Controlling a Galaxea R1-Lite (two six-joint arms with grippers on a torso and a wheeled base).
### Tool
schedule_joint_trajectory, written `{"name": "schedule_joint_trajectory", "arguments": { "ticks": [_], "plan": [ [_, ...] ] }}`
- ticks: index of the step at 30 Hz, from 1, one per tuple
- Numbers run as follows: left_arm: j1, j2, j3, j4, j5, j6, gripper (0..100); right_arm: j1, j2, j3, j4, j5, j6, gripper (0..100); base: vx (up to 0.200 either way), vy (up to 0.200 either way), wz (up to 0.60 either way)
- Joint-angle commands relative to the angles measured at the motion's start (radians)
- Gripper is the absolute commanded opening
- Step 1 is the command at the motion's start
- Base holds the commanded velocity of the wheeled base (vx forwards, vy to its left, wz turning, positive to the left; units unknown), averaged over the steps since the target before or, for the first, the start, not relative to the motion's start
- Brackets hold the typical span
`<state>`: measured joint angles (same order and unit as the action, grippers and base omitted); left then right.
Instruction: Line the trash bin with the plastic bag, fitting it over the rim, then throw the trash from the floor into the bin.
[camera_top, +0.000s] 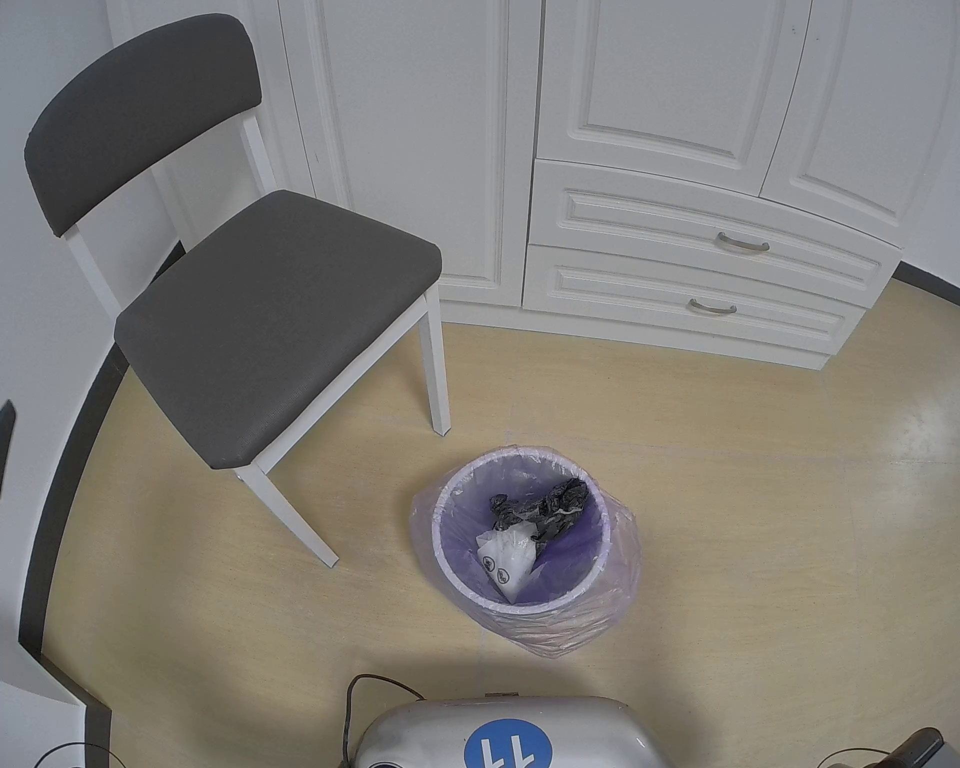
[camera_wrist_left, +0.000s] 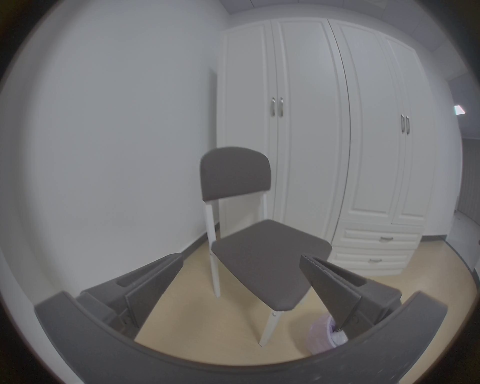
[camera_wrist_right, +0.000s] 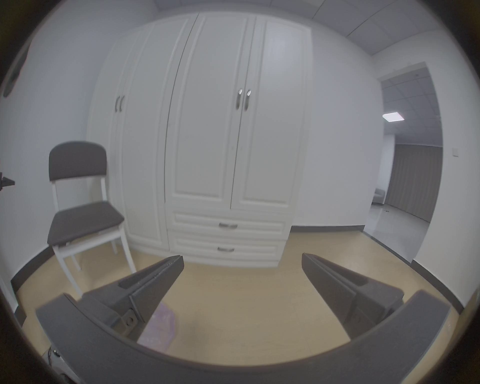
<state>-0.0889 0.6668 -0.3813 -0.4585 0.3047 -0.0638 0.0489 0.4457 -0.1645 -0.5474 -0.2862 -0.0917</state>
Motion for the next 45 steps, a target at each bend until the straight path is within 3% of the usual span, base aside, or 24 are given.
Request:
{"name": "schedule_joint_trajectory", "arguments": {
  "ticks": [1,5,10,17,26,34,37,45],
  "plan": [
    [0.083,-0.208,-0.044,0.100,-0.009,-0.014,100,-0.044,-0.242,-0.010,0.078,0.015,0.026,100,0.000,0.000,0.00],
    [0.083,-0.322,-0.033,0.222,-0.064,-0.016,100,-0.023,-0.335,0.010,0.161,0.024,0.026,100,0.000,0.000,0.00],
    [0.094,-0.432,-0.033,0.356,-0.104,-0.017,100,-0.046,-0.446,0.031,0.227,0.147,0.029,100,0.000,0.000,0.00],
    [0.074,-0.543,-0.064,0.466,-0.141,-0.016,100,-0.046,-0.446,0.023,0.227,0.160,0.076,100,0.000,0.000,0.00],
    [0.077,-0.638,-0.143,0.615,-0.147,-0.005,100,-0.046,-0.446,-0.015,0.213,0.197,0.078,100,0.000,0.000,0.00],
    [0.084,-0.665,-0.159,0.577,-0.139,0.061,100,-0.046,-0.446,-0.056,0.141,0.196,0.075,100,0.000,0.000,0.00],
    [0.084,-0.667,-0.166,0.506,-0.139,0.065,100,-0.046,-0.446,-0.067,0.077,0.191,0.064,100,0.000,0.000,0.00],
    [0.084,-0.667,-0.125,0.268,-0.113,0.142,100,-0.046,-0.446,-0.125,-0.054,0.177,-0.077,100,0.000,0.000,0.00]
  ]
}}
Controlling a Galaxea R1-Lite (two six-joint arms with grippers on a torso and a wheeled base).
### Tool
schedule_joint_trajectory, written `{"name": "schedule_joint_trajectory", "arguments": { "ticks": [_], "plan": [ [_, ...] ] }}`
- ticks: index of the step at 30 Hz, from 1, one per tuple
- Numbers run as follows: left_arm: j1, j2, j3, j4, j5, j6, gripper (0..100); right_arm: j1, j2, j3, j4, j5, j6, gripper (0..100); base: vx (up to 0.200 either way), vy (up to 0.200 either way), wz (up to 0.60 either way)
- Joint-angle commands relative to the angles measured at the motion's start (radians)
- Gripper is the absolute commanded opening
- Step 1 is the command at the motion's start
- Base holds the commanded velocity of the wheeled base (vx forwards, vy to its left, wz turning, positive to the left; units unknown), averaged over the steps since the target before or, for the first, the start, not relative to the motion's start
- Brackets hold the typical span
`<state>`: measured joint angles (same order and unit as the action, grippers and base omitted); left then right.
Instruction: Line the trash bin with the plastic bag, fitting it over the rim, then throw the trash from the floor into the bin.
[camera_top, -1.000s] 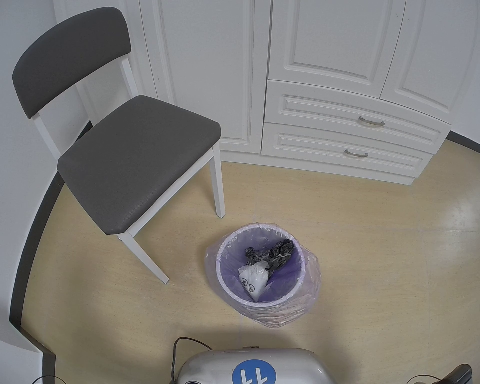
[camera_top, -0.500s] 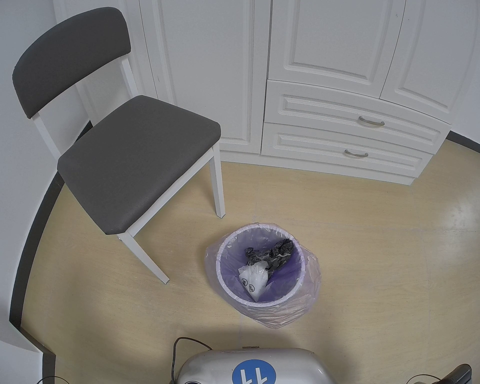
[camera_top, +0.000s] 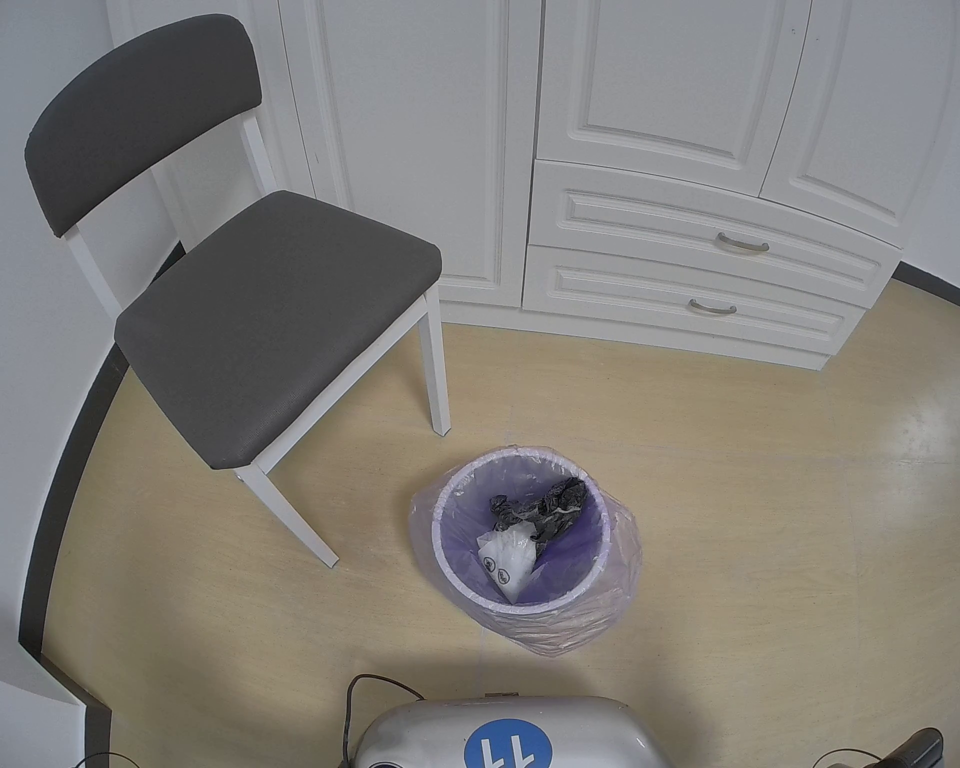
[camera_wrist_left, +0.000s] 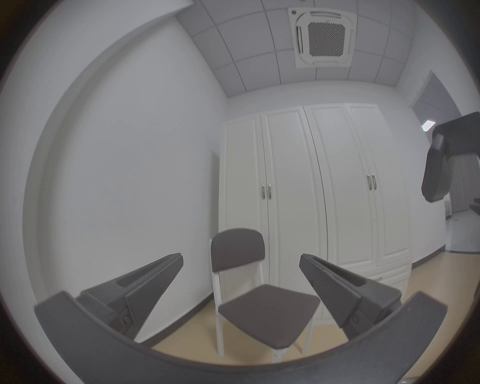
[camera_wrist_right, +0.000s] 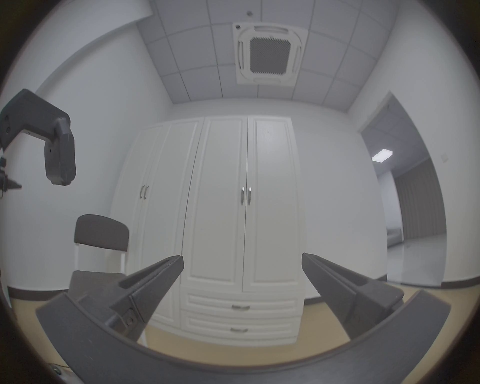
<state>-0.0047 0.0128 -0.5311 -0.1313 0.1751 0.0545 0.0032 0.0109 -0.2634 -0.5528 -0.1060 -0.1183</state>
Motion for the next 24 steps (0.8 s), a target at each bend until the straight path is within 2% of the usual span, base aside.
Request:
{"name": "schedule_joint_trajectory", "arguments": {
  "ticks": [1,3,4,7,9,10,15,17,24],
  "plan": [
    [0.000,-0.013,0.039,-0.083,0.023,0.030,100,-0.002,-0.011,-0.019,-0.068,-0.003,-0.067,100,0.000,0.000,0.00],
    [0.000,-0.013,0.085,-0.166,0.041,0.051,100,-0.003,-0.011,0.015,-0.144,-0.001,-0.110,100,0.000,0.000,0.00],
    [0.000,-0.013,0.085,-0.166,0.041,0.051,100,-0.003,-0.011,0.015,-0.144,-0.001,-0.110,100,0.000,0.000,0.00],
    [0.000,-0.013,0.224,-0.393,0.106,0.091,100,-0.003,-0.011,0.133,-0.326,0.006,-0.208,100,0.000,0.000,0.00],
    [0.000,-0.013,0.243,-0.416,0.112,0.097,100,-0.003,-0.011,0.147,-0.342,0.006,-0.216,100,0.000,0.000,0.00],
    [0.000,-0.011,0.332,-0.527,0.129,0.125,100,-0.002,-0.011,0.210,-0.388,0.009,-0.233,100,0.000,0.000,0.00],
    [0.000,-0.011,0.393,-0.556,0.129,0.122,100,-0.002,-0.011,0.253,-0.388,0.012,-0.233,100,0.000,0.000,0.00],
    [0.000,-0.011,0.439,-0.564,0.129,0.120,100,-0.002,-0.011,0.263,-0.366,0.032,-0.228,100,0.000,0.000,0.00],
    [0.000,-0.011,0.531,-0.574,0.132,0.105,100,-0.002,-0.011,0.263,-0.306,0.035,-0.222,100,0.000,0.000,0.00]
  ]
}}
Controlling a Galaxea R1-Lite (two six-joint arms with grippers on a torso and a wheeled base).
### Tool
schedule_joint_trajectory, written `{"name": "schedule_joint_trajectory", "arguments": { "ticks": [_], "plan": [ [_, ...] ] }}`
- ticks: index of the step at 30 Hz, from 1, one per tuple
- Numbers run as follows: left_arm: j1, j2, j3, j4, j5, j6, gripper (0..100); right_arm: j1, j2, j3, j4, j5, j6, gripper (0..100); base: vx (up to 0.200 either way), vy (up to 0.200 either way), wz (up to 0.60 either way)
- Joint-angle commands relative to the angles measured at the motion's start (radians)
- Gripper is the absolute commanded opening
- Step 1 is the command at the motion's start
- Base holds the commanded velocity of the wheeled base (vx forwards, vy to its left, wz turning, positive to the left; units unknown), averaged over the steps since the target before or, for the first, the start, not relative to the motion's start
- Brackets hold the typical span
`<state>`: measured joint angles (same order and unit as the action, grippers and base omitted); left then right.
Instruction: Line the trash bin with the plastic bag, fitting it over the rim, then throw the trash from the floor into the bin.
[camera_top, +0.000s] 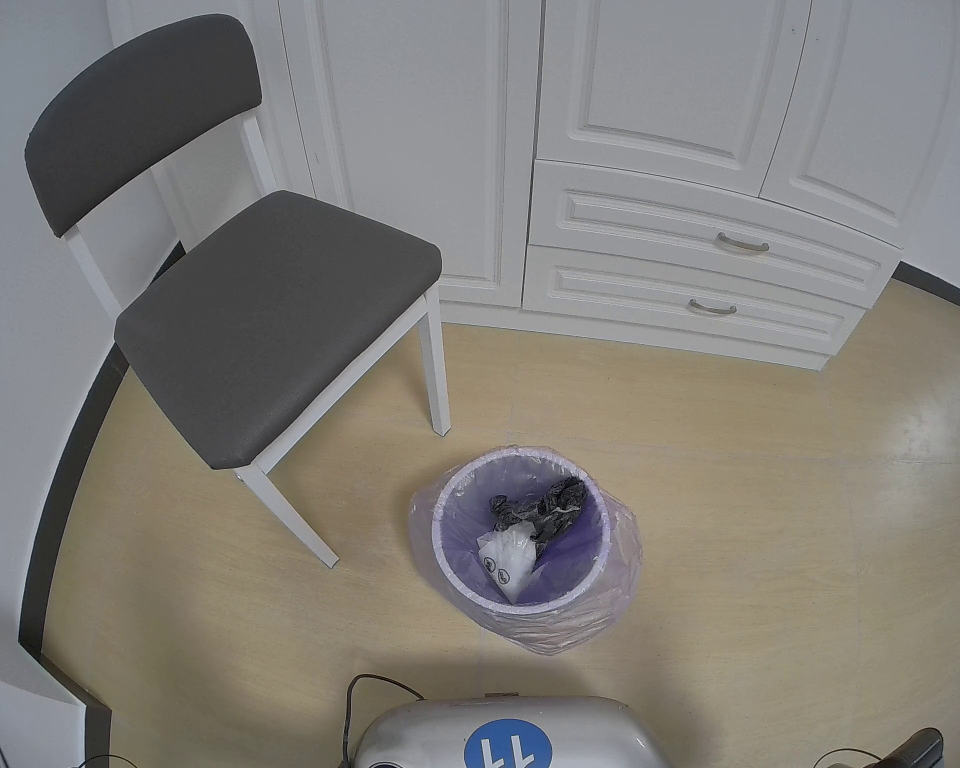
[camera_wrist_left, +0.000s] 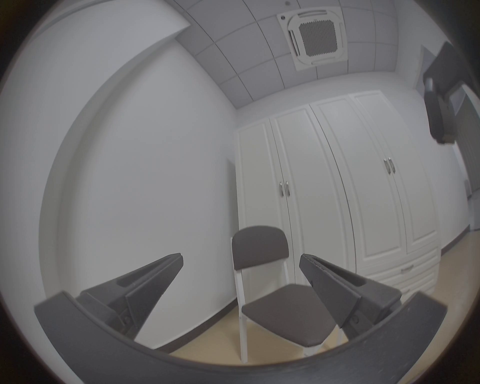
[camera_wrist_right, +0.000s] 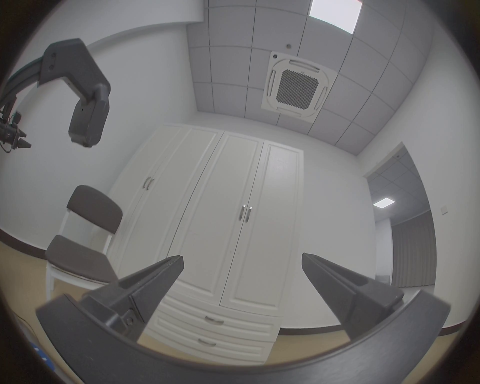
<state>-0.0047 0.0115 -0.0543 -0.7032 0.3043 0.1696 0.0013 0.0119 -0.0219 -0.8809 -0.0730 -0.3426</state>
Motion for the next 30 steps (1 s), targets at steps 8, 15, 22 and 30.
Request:
{"name": "schedule_joint_trajectory", "arguments": {
  "ticks": [8,15,22,30],
  "plan": [
    [0.000,-0.011,0.054,0.191,0.039,-0.091,100,0.000,-0.012,0.022,0.212,0.001,0.051,100,0.000,0.000,0.00],
    [0.000,-0.011,0.054,0.323,0.042,-0.127,100,0.000,-0.012,0.022,0.415,0.001,0.091,100,0.000,0.000,0.00],
    [0.000,-0.011,0.054,0.386,0.042,-0.137,100,0.000,-0.012,0.022,0.588,0.002,0.097,100,0.000,0.000,0.00],
    [0.000,-0.011,0.054,0.427,0.042,-0.137,100,0.000,-0.012,0.022,0.666,0.001,0.094,100,0.000,0.000,0.00]
  ]
}}
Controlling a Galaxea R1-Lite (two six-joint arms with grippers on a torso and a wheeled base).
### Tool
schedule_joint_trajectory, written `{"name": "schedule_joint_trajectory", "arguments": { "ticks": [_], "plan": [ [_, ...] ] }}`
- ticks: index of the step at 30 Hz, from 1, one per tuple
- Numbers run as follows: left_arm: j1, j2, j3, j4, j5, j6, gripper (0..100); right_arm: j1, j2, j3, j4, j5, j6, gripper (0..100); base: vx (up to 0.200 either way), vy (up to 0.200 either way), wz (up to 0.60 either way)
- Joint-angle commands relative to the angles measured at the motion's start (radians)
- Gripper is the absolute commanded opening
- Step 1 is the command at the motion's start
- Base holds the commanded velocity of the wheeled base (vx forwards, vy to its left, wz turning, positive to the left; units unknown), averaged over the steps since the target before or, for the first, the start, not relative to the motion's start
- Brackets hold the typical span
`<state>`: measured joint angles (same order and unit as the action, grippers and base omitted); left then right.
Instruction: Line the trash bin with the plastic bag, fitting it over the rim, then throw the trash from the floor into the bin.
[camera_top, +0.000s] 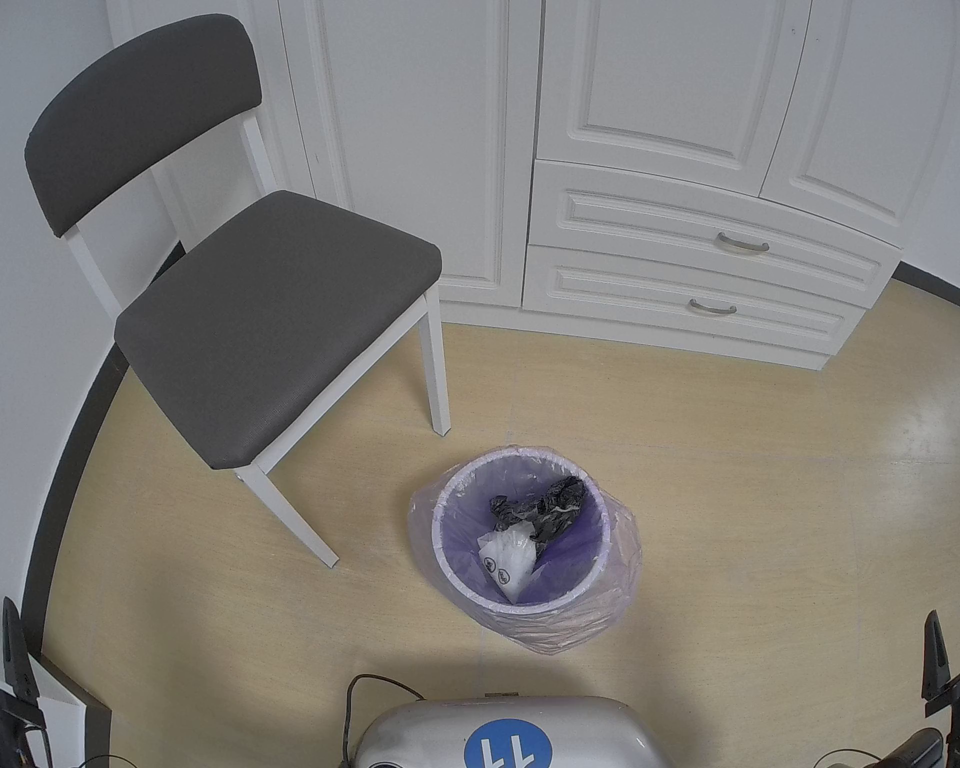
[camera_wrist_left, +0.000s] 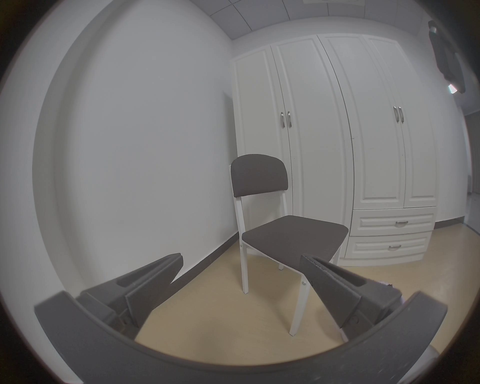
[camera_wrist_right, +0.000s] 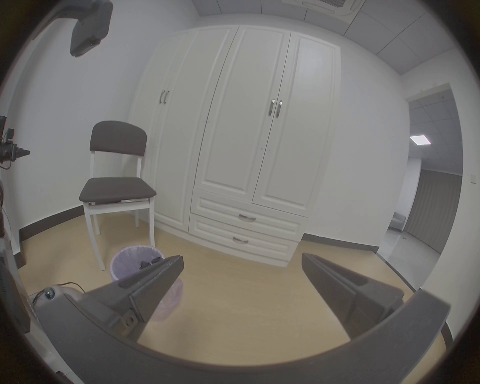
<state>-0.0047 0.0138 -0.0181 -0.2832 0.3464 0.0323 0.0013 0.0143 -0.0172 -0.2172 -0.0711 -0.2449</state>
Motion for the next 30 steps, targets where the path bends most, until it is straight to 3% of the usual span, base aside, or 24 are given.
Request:
{"name": "schedule_joint_trajectory", "arguments": {
  "ticks": [1,7,14,30],
  "plan": [
    [0.002,-0.014,0.018,0.013,0.000,0.000,100,0.000,-0.014,0.017,0.001,-0.003,-0.004,100,0.000,0.000,0.00],
    [0.002,-0.014,0.018,0.056,0.000,0.000,100,0.000,-0.014,0.017,0.032,-0.024,-0.007,100,0.000,0.000,0.00],
    [0.002,-0.014,0.018,0.082,0.000,0.001,100,0.000,-0.014,0.017,0.183,-0.026,-0.002,100,0.000,0.000,0.00],
    [0.002,-0.014,0.018,0.145,0.002,0.001,100,0.000,-0.014,0.017,0.188,0.010,-0.002,100,0.000,0.000,0.00]
  ]
}}
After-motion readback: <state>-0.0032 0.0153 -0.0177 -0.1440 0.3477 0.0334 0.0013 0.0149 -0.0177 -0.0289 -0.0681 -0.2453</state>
